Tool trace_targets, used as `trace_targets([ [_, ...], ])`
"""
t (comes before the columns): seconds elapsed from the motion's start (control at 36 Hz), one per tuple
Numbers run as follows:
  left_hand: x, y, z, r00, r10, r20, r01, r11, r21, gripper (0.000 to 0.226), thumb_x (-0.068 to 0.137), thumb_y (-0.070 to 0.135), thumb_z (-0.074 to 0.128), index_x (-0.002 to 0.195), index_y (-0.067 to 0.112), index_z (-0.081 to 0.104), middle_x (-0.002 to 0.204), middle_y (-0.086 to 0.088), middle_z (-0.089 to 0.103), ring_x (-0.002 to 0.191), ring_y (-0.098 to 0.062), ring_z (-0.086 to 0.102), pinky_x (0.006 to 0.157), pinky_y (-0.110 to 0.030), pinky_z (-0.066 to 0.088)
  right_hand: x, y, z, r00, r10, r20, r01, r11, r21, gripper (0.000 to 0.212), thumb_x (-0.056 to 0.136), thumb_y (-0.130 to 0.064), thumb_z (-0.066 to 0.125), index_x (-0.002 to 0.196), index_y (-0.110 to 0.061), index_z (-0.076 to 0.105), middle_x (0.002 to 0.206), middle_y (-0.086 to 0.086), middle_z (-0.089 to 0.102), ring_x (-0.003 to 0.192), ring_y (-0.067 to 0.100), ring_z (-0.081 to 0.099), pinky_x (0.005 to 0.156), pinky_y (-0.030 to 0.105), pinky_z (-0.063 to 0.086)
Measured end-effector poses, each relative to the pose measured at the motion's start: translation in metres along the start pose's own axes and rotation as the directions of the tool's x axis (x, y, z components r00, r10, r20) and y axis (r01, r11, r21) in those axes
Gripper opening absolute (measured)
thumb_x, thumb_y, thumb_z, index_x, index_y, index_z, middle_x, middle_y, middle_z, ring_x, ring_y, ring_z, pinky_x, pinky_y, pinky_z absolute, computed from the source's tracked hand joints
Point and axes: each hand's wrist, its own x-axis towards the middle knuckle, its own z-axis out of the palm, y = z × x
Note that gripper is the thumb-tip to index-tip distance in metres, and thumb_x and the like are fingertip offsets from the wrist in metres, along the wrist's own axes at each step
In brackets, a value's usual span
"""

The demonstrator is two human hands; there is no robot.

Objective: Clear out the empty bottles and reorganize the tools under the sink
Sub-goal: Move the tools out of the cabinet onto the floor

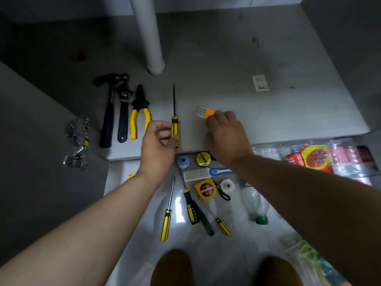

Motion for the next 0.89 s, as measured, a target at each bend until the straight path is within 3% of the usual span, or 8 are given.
trace_targets([
  [0.22,-0.018,-0.003,-0.006,0.996,-0.045,0.076,0.037,0.994,0.102,0.05,0.098,0.003,0.061,0.143,0.019,0.05,0.121,-0.012,0.066,0.1,-0.011,0.068,0.093,-0.03,0.057,-0.007,0.001,0.001,0.974,0.226,0.028,-0.227,0.947,0.227,0.04,0.092,-0.026,0.063,0.128,-0.013,0.053,0.125,0.014,0.045,0.111,0.031,0.047,0.087,0.046,0.05],
  [0.31,-0.022,-0.004,-0.011,0.994,-0.073,0.081,0.064,0.992,0.105,0.046,0.097,-0.002,0.058,0.141,0.014,0.055,0.124,-0.015,0.066,0.108,-0.025,0.068,0.1,-0.046,0.054,0.0,0.0,0.0,0.967,0.243,0.079,-0.255,0.924,0.284,0.03,0.091,-0.023,0.064,0.116,-0.012,0.054,0.121,0.014,0.043,0.106,0.033,0.049,0.084,0.045,0.052],
  [0.42,-0.034,-0.01,-0.021,0.993,-0.023,0.115,0.004,0.986,0.164,0.045,0.097,-0.006,0.057,0.138,0.013,0.059,0.121,-0.014,0.067,0.093,-0.004,0.068,0.1,-0.031,0.054,0.002,0.0,-0.005,0.937,0.294,0.192,-0.346,0.865,0.364,0.027,0.09,-0.02,0.066,0.106,-0.01,0.047,0.108,0.015,0.054,0.089,0.034,0.057,0.069,0.039,0.047],
  [0.53,-0.056,-0.019,-0.031,0.976,-0.024,0.218,-0.024,0.976,0.217,0.045,0.094,-0.005,0.061,0.133,0.017,0.061,0.112,-0.01,0.067,0.097,-0.021,0.066,0.097,-0.029,0.054,-0.023,-0.005,-0.012,0.919,0.31,0.242,-0.39,0.802,0.452,0.013,0.095,-0.022,0.062,0.095,-0.012,0.054,0.085,0.008,0.063,0.078,0.026,0.059,0.063,0.034,0.048],
  [0.58,-0.068,-0.028,-0.035,0.956,-0.055,0.288,-0.007,0.978,0.209,0.043,0.092,-0.007,0.062,0.121,0.025,0.064,0.097,0.002,0.065,0.09,-0.011,0.064,0.085,-0.017,0.054,-0.044,-0.01,-0.014,0.884,0.374,0.28,-0.467,0.682,0.563,0.014,0.093,-0.019,0.066,0.089,-0.008,0.058,0.078,0.009,0.064,0.072,0.021,0.059,0.061,0.032,0.047],
  [0.64,-0.079,-0.039,-0.039,0.931,-0.084,0.356,-0.001,0.973,0.23,0.042,0.091,-0.01,0.062,0.112,0.026,0.063,0.082,0.009,0.056,0.078,0.0,0.057,0.075,-0.009,0.048,-0.07,-0.014,-0.017,0.819,0.427,0.385,-0.561,0.448,0.697,0.014,0.092,-0.012,0.067,0.091,0.0,0.062,0.078,0.016,0.066,0.063,0.015,0.061,0.055,0.031,0.052],
  [0.75,-0.098,-0.066,-0.048,0.901,-0.171,0.398,0.034,0.944,0.328,0.036,0.088,-0.015,0.061,0.113,0.011,0.064,0.081,0.008,0.056,0.073,-0.002,0.053,0.077,-0.021,0.049,-0.122,-0.014,-0.017,0.672,0.421,0.609,-0.705,0.114,0.7,0.005,0.093,0.0,0.065,0.09,0.0,0.06,0.069,0.011,0.065,0.058,0.018,0.058,0.056,0.029,0.046],
  [0.89,-0.112,-0.092,-0.066,0.92,-0.262,0.29,0.145,0.917,0.371,0.036,0.086,-0.026,0.052,0.105,0.004,0.061,0.085,-0.016,0.055,0.07,-0.013,0.05,0.064,-0.017,0.041,-0.16,-0.007,0.005,0.465,0.467,0.752,-0.857,0.027,0.514,0.003,0.089,0.002,0.067,0.093,0.002,0.068,0.082,0.02,0.066,0.068,0.024,0.062,0.065,0.035,0.058],
])
